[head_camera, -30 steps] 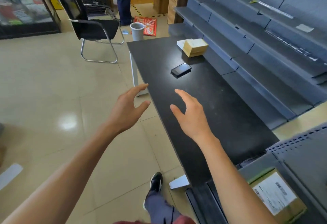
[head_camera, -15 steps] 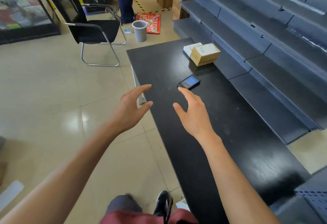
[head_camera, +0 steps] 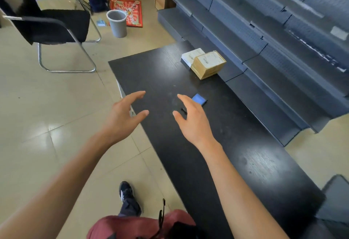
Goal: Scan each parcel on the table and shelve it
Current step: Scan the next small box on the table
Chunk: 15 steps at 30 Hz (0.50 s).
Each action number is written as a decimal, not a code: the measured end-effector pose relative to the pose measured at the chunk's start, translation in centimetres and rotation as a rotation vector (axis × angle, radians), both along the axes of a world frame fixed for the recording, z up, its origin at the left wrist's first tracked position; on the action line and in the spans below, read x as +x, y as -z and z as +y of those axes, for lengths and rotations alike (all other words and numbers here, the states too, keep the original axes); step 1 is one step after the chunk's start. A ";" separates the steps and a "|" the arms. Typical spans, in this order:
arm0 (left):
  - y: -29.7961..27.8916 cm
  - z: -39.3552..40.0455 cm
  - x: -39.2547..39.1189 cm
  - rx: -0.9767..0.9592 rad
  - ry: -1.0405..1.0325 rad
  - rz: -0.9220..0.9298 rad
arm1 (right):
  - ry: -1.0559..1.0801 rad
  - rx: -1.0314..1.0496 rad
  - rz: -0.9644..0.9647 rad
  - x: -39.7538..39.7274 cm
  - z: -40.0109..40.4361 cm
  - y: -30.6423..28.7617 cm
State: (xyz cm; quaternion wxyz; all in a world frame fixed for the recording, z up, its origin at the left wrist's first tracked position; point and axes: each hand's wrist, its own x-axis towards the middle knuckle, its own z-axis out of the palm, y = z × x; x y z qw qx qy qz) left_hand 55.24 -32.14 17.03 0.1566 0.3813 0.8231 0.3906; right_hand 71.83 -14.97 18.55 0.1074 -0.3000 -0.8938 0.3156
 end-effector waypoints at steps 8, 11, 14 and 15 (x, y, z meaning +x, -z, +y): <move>-0.3 9.1 -8.8 0.032 0.200 -0.012 | 0.195 -0.077 -0.055 -4.0 1.5 3.8; 0.3 13.5 -10.0 0.009 0.298 -0.004 | 0.316 -0.104 -0.050 -4.7 4.0 5.2; 1.1 18.1 -11.1 -0.042 0.399 0.008 | 0.461 -0.109 -0.021 -5.0 7.2 6.8; 1.4 19.7 -11.6 -0.057 0.428 0.014 | 0.493 -0.105 -0.025 -5.1 8.4 7.5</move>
